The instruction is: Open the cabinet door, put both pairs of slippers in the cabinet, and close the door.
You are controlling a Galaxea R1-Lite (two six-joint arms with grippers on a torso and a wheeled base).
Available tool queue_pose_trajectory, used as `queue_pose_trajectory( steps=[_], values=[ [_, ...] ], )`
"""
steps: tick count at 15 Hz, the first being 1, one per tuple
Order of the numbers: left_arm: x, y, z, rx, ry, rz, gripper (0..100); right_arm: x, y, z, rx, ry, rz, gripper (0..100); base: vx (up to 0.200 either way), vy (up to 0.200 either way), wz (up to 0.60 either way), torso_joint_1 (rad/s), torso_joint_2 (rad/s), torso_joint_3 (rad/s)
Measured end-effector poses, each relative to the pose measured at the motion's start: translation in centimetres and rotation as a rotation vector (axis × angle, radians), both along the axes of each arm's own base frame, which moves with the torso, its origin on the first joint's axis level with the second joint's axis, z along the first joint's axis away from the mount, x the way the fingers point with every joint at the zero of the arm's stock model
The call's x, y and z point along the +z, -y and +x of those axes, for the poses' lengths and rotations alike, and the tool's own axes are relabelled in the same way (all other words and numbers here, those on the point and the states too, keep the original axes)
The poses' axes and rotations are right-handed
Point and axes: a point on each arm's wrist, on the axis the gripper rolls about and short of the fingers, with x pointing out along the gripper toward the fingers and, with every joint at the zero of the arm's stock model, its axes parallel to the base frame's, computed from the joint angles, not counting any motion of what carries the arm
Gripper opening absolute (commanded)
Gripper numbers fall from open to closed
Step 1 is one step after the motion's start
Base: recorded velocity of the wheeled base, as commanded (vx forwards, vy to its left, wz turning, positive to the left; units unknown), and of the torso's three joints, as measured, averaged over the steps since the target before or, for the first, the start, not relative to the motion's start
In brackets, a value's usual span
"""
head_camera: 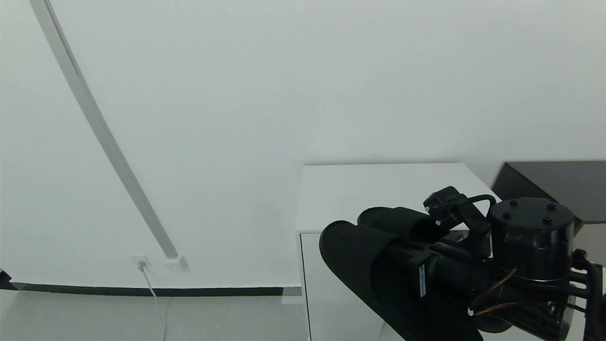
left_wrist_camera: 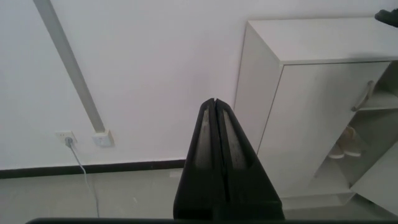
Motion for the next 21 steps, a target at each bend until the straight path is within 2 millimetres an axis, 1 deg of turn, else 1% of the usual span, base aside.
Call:
queue_pose_trajectory(
  steps=[11,21],
  values=[
    [-0.01,0.00,0.00,0.000,-0.001,-0.001,0,-0.67,-0.32,0.11,0.004,-0.016,-0.016,0,0.000,0.000,0.00,0.000,0.00,0.000],
    [-0.01,0.00,0.00,0.000,-0.001,-0.009,0,-0.82,-0.26,0.07,0.003,-0.019,-0.019,0,0.000,-0.200,0.00,0.004,0.00,0.002]
  ],
)
